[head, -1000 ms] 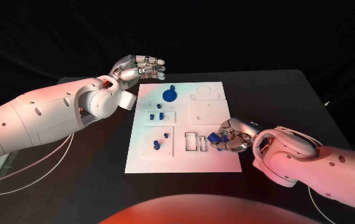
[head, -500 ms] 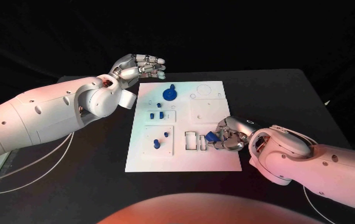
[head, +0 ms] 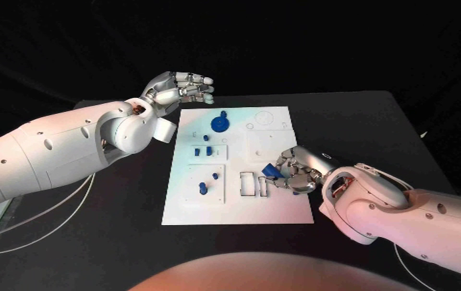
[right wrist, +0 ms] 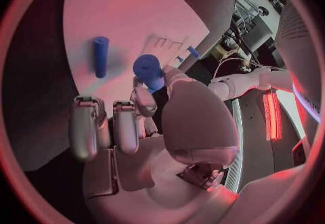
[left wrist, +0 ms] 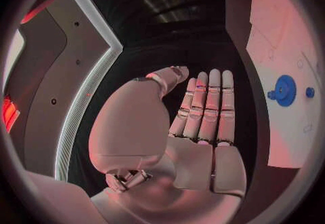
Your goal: Assemble the parts on the task board
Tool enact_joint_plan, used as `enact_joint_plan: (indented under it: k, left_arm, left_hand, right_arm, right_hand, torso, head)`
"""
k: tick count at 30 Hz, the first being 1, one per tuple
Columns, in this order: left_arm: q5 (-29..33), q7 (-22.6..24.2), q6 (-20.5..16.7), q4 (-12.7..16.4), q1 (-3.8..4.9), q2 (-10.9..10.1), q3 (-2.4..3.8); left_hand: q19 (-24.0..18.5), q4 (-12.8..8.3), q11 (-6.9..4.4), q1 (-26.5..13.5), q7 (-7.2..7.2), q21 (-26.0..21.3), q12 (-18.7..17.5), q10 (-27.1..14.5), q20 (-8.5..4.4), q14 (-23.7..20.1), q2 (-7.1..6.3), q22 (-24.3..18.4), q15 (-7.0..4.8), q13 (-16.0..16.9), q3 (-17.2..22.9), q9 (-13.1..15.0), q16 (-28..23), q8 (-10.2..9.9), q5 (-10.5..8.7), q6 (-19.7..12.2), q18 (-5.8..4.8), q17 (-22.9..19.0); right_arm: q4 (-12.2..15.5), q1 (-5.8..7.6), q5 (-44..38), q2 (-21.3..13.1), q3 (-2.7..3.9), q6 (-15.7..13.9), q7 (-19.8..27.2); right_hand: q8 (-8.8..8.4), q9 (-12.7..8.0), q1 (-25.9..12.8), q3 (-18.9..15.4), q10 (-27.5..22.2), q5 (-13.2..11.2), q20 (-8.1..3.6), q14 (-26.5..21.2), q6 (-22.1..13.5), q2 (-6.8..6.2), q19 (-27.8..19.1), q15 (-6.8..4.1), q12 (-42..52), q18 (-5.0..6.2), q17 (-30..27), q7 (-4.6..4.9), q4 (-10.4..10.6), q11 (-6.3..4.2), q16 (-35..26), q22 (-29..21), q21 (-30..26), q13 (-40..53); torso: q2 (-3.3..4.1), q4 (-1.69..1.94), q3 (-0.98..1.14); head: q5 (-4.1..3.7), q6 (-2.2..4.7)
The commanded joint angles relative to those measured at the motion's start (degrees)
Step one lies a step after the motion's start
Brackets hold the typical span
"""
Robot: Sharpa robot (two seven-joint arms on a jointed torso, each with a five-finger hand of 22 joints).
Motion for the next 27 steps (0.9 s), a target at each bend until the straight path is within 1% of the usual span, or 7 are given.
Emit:
enact_joint_plan:
  k: [1,6,9,12,16,23,27]
  left_arm:
    - [0.3,0.3,1.0,0.1,0.04,0.1,0.04]
    - [0.3,0.3,1.1,0.1,0.04,0.1,0.04]
    - [0.3,0.3,1.3,0.2,0.04,0.2,0.04]
    - [0.3,0.3,1.3,0.3,0.04,0.2,0.04]
    - [0.3,0.3,1.4,0.3,0.04,0.2,0.04]
    - [0.3,0.3,1.5,0.3,0.04,0.2,0.04]
    - [0.3,0.3,1.4,0.2,0.04,0.2,0.04]
  left_hand:
    - [-0.3,-0.1,0.05,-0.6,0.86,-0.2,0.2,-0.4,0.33,-0.2,0.01,-0.1,-0.02,0.1,0.1,-0.1,-0.3,0.0,0.29,-0.4,0.2,0.0]
    - [-0.2,-0.1,0.05,-0.7,0.86,-0.3,0.2,-0.4,0.34,-0.2,0.07,-0.1,-0.01,0.1,0.1,-0.1,-0.3,0.0,0.3,-0.4,0.21,0.1]
    - [-0.2,0.0,0.07,-0.8,0.88,-0.3,0.2,-0.4,0.35,-0.2,0.09,-0.1,0.0,0.1,0.1,-0.1,-0.3,0.0,0.3,-0.4,0.21,0.1]
    - [-0.2,0.0,0.07,-0.8,0.88,-0.3,0.2,-0.4,0.35,-0.2,0.09,-0.1,0.0,0.1,0.1,-0.1,-0.3,0.0,0.3,-0.4,0.21,0.1]
    - [-0.2,0.0,0.07,-0.8,0.88,-0.3,0.2,-0.4,0.35,-0.2,0.09,-0.1,0.0,0.1,0.1,-0.1,-0.3,0.0,0.3,-0.4,0.21,0.1]
    - [-0.2,0.0,0.08,-0.9,0.88,-0.4,0.2,-0.5,0.37,-0.3,0.12,-0.1,0.01,0.1,0.1,-0.1,-0.3,0.0,0.31,-0.5,0.22,0.1]
    - [-0.2,0.0,0.08,-0.9,0.88,-0.4,0.2,-0.5,0.37,-0.3,0.12,-0.1,0.01,0.1,0.1,-0.1,-0.3,0.0,0.31,-0.5,0.22,0.1]
  right_arm:
    - [0.7,0.33,3.0,0.7,-0.01,-4.2,2.1]
    - [0.4,0.57,4.9,2.3,0.01,-1.2,2.1]
    - [-0.1,0.59,5.6,3.4,0.01,1.8,1.7]
    - [-0.7,0.59,6.0,4.3,0.0,4.0,1.3]
    - [-1.6,0.48,5.9,5.5,-0.02,5.2,0.9]
    - [-2.9,-0.17,4.8,7.2,-0.05,6.7,0.2]
    - [-3.3,-0.38,4.1,7.5,-0.05,7.2,0.0]
  right_hand:
    - [0.57,0.7,-0.8,0.2,0.5,0.3,-0.27,3.5,1.6,1.2,3.0,-0.48,0.4,-0.68,2.3,-1.25,0.0,-0.01,0.4,12.9,0.3,0.4]
    - [0.55,0.8,-3.2,-0.3,0.8,0.2,-0.35,3.5,2.0,1.44,3.0,-0.54,0.6,-0.69,2.4,-1.32,0.1,-0.06,0.4,12.9,0.4,0.8]
    - [0.65,1.0,-6.8,-1.7,1.4,2.1,-0.43,3.5,2.6,1.57,2.9,-0.65,1.1,-0.66,2.4,-1.53,0.1,-0.21,0.4,12.8,0.3,1.6]
    - [0.79,1.2,-7.8,-2.2,1.9,1.5,-0.51,3.6,2.9,1.82,3.0,-0.75,1.6,-0.69,2.6,-1.69,0.1,-0.35,0.5,12.9,0.5,2.3]
    - [0.88,1.3,-8.4,-2.6,2.2,1.0,-0.58,3.6,3.0,1.99,3.0,-0.82,1.9,-0.73,2.7,-1.78,0.1,-0.43,0.5,12.9,0.7,2.7]
    - [1.21,1.6,-9.5,-3.2,2.9,0.3,-0.7,3.6,3.6,2.31,3.1,-0.97,2.8,-0.76,2.8,-2.02,0.1,-0.62,0.6,13.0,0.9,3.7]
    - [1.51,1.8,-10.0,-3.6,3.5,0.0,-0.79,3.6,3.9,2.48,3.1,-1.09,3.4,-0.75,2.8,-2.2,0.1,-0.78,0.6,13.0,0.9,4.4]
  torso:
    - [0.01,-0.11,0.14]
    - [0.11,0.0,0.04]
    - [0.04,0.0,0.03]
    - [0.1,0.11,0.05]
    - [0.1,0.04,0.03]
    - [0.11,0.13,0.16]
    - [0.07,0.01,0.11]
  head:
    - [0.1,0.08]
    - [-0.09,0.01]
    - [-0.11,-0.07]
    - [-0.12,-0.13]
    - [0.02,-0.1]
    - [0.22,-0.25]
    - [0.39,-0.41]
